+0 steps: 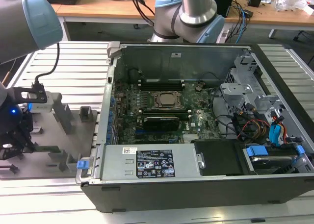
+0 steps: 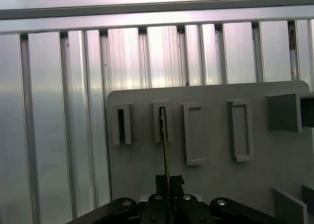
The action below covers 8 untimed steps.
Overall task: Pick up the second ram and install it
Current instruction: 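Pick up the second ram and move it above second insertion slot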
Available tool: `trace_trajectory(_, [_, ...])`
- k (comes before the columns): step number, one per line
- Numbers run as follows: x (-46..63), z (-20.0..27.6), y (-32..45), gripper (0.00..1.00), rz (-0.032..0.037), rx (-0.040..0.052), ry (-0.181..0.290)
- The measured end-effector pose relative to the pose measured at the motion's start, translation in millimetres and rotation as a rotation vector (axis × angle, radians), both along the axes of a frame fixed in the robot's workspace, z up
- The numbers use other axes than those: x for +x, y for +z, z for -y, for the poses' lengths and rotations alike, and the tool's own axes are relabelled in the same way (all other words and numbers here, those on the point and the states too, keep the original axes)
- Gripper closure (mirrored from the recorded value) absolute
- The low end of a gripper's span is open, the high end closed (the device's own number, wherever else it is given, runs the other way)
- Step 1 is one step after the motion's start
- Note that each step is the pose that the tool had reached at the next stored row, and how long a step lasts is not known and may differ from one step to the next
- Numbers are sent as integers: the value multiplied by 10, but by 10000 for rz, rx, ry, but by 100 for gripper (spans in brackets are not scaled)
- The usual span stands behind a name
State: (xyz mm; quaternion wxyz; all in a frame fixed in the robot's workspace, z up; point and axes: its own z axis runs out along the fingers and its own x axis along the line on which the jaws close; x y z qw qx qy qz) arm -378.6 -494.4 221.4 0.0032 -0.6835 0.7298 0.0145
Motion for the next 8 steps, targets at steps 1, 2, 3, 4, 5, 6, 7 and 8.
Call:
trace_trajectory(1, [0, -1, 14, 86, 0, 0, 0])
trace_trajectory(2, [0, -2, 35, 86, 0, 0, 0])
trace_trajectory(3, [0, -3, 45, 86, -1, 0, 0])
trace_trajectory(4, [0, -4, 54, 86, 0, 0, 0])
trace_trajectory(5, [0, -6, 67, 86, 0, 0, 0])
trace_trajectory(6, [0, -7, 78, 86, 1, 0, 0])
trace_trajectory(7, [0, -8, 93, 86, 0, -1, 0])
trace_trajectory(8, [0, -9, 103, 86, 0, 0, 0])
